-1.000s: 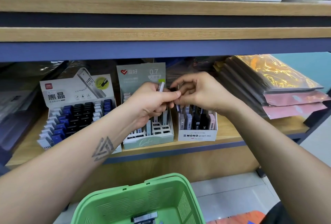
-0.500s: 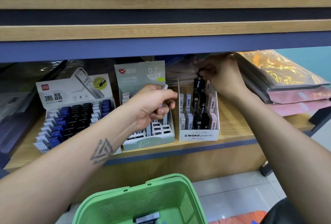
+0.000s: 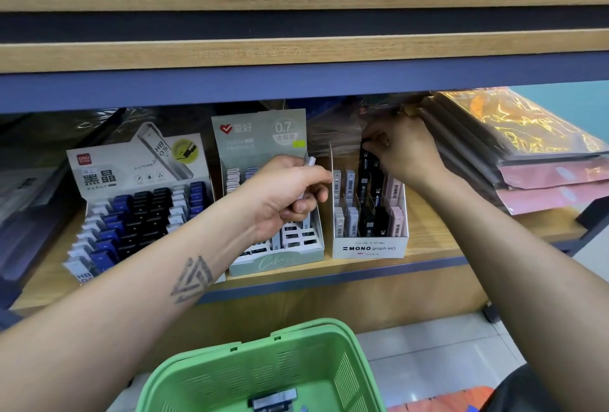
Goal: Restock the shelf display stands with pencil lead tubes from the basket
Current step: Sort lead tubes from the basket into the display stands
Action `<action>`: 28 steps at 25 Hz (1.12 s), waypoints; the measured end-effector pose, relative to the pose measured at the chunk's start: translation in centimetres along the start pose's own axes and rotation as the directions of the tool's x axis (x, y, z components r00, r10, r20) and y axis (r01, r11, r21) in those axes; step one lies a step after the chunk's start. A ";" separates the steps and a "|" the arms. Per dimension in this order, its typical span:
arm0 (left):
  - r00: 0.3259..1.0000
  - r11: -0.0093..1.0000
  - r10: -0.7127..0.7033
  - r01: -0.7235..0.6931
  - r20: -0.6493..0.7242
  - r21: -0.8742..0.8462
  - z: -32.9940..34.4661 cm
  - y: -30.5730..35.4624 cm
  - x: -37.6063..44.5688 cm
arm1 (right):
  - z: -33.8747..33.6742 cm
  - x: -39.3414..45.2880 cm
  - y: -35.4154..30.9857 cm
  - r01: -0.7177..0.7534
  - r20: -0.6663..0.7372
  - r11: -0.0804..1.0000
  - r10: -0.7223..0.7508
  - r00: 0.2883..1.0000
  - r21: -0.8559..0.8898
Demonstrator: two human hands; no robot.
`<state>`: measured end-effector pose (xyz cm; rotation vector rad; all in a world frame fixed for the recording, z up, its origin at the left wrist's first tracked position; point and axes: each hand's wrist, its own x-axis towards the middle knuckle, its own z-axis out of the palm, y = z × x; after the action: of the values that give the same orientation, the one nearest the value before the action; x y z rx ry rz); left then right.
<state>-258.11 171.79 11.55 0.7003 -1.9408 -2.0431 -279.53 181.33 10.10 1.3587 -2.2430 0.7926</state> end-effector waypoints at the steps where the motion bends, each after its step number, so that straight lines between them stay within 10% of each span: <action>1: 1.000 1.000 -0.005 0.005 0.004 -0.009 0.1 0.0 0.0 | 0.1 0.0 -0.1 0.002 -0.017 1.000 -0.002 1.000 -0.019; 16: 0.994 0.995 -0.048 0.057 0.102 -0.085 -0.2 0.3 -0.6 | 0.8 -0.3 -0.1 -0.056 -0.020 0.984 0.053 0.998 -0.170; 19: 0.977 0.970 -0.128 0.159 0.173 -0.182 -0.4 0.4 -0.9 | 0.2 -0.3 -1.5 -0.123 -0.010 0.992 0.123 0.992 0.021; 22: 0.979 0.960 -0.131 0.166 0.158 -0.228 -0.7 0.4 -1.1 | -1.0 -0.7 -4.4 -0.397 0.352 0.654 0.207 0.913 0.644; 28: 0.982 0.962 -0.115 0.149 0.152 -0.231 -1.3 0.6 -2.1 | -1.7 -2.1 -7.1 -0.498 0.545 0.420 0.011 0.838 0.758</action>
<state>-255.72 171.60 12.48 0.6641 -1.7102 -2.4153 -272.20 181.25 11.98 1.7523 -2.5163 2.2439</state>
